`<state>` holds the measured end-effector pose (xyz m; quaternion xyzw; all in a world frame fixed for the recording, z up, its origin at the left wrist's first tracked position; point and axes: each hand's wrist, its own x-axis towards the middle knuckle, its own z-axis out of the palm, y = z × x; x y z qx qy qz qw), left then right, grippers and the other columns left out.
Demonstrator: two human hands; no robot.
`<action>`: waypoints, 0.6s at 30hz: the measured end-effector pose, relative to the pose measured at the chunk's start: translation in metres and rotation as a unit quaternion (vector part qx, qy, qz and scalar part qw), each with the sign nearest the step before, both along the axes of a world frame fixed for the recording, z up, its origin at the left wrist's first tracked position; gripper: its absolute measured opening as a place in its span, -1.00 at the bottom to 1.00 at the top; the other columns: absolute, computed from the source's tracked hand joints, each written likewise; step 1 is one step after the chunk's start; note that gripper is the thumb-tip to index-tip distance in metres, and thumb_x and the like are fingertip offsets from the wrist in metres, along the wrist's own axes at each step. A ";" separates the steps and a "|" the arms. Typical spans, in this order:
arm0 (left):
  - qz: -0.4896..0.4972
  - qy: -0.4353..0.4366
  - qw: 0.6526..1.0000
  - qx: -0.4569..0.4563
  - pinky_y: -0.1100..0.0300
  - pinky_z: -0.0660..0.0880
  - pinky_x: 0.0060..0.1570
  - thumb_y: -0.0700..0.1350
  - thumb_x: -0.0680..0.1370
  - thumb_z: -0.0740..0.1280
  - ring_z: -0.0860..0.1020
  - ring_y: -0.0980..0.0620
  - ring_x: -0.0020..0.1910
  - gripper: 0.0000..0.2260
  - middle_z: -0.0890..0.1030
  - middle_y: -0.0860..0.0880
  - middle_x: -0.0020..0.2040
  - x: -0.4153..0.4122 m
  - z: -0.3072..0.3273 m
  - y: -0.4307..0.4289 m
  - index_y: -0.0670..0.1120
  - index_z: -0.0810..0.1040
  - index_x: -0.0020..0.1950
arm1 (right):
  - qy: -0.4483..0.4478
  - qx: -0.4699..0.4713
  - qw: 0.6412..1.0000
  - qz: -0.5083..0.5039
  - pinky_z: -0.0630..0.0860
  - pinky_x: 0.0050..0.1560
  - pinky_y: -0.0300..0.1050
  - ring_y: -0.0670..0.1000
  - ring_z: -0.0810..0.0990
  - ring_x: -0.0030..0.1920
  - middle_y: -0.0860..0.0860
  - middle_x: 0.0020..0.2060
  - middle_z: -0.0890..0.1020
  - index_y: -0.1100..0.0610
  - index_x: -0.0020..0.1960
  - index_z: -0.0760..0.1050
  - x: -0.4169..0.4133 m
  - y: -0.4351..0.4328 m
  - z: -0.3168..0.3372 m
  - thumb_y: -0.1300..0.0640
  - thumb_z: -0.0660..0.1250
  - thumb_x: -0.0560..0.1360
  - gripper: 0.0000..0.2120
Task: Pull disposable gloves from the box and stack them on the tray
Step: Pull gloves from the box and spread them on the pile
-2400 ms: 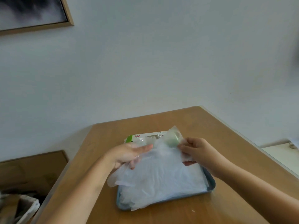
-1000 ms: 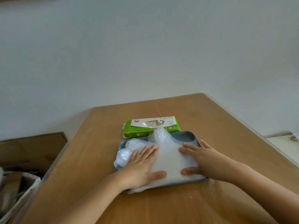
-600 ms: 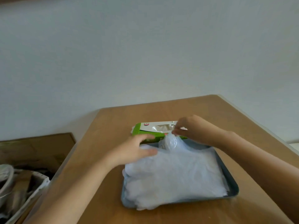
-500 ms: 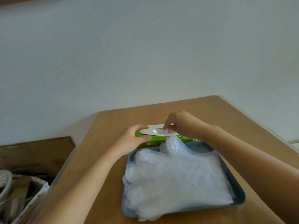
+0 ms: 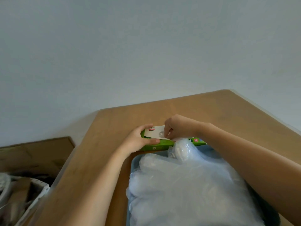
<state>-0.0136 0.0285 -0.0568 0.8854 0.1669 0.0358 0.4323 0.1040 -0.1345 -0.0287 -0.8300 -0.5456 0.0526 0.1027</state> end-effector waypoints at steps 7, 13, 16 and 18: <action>-0.002 -0.015 1.000 -0.019 0.18 0.43 0.27 0.32 0.02 0.48 0.47 0.06 0.25 -0.21 0.46 0.05 0.31 -0.002 -0.003 0.000 0.23 0.46 0.23 | 0.014 0.031 0.999 0.010 0.29 -0.25 -0.39 -0.14 0.41 -0.25 -0.15 -0.28 0.45 0.08 -0.09 0.65 0.004 -0.004 0.020 0.19 0.32 0.49 -0.87; -0.028 0.035 0.999 0.023 0.11 0.32 0.37 0.31 0.07 0.50 0.41 0.06 0.31 -0.25 0.44 0.09 0.33 -0.001 0.000 0.002 0.29 0.44 0.25 | -0.004 0.137 0.990 -0.023 0.32 -0.14 -0.25 -0.03 0.47 -0.17 -0.08 -0.17 0.46 0.15 -0.07 0.59 0.015 -0.019 0.029 0.22 0.31 0.52 -0.92; -0.025 0.041 0.998 0.039 0.14 0.29 0.37 0.12 0.28 0.57 0.38 0.07 0.34 -0.33 0.43 0.10 0.34 0.000 0.002 0.002 0.19 0.43 0.35 | -0.007 0.199 0.979 -0.053 0.26 -0.16 -0.28 -0.07 0.45 -0.21 0.00 -0.09 0.47 0.17 -0.05 0.55 0.014 -0.029 0.035 0.23 0.27 0.55 -0.92; -0.023 0.048 0.998 0.041 0.16 0.28 0.35 0.07 0.34 0.55 0.36 0.09 0.34 -0.36 0.40 0.12 0.32 -0.001 0.005 0.000 0.17 0.42 0.38 | 0.033 0.272 0.958 -0.084 0.28 -0.17 -0.27 -0.10 0.44 -0.23 0.00 -0.11 0.46 0.14 -0.09 0.52 0.011 -0.038 0.042 0.25 0.26 0.55 -0.91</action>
